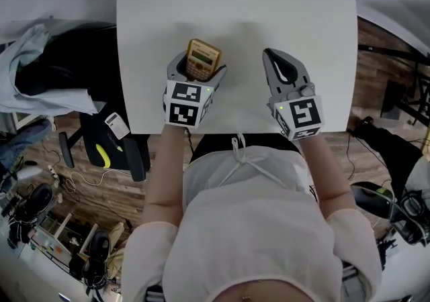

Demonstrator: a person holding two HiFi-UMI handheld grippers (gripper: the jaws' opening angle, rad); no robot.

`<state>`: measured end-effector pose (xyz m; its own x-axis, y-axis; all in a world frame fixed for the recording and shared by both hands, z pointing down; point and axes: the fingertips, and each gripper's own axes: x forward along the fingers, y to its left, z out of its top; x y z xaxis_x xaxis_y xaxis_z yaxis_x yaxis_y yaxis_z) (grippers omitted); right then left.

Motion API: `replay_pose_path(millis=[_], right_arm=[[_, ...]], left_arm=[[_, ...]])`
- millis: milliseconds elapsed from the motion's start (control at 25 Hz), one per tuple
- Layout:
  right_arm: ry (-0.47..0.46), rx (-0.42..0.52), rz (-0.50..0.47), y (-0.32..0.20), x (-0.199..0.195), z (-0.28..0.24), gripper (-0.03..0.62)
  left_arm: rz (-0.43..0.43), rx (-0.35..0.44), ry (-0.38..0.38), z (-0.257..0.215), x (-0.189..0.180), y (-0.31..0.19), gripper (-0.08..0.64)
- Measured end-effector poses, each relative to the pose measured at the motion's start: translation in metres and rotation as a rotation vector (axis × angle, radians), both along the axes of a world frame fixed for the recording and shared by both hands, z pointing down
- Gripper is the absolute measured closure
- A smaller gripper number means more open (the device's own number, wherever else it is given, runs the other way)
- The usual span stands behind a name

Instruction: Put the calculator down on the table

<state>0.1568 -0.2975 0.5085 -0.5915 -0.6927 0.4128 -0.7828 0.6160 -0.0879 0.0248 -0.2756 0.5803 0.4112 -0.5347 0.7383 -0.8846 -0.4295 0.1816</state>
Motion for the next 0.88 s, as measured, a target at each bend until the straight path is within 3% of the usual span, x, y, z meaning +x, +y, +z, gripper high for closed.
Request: replay_pose_path(millis=[320, 680, 880], right_arm=[[-0.002, -0.048, -0.042, -0.026, 0.008, 0.02, 0.589], [-0.006, -0.075, -0.073, -0.03, 0.011, 0.03, 0.589], [-0.011, -0.073, -0.076, -0.033, 0.012, 0.031, 0.589]], left_arm=[[-0.006, -0.075, -0.042, 0.028, 0.014, -0.024, 0.149], [-0.049, -0.148, -0.189, 0.052, 0.009, -0.027, 0.149], [-0.048, -0.154, -0.187, 0.053, 0.01, -0.028, 0.149]])
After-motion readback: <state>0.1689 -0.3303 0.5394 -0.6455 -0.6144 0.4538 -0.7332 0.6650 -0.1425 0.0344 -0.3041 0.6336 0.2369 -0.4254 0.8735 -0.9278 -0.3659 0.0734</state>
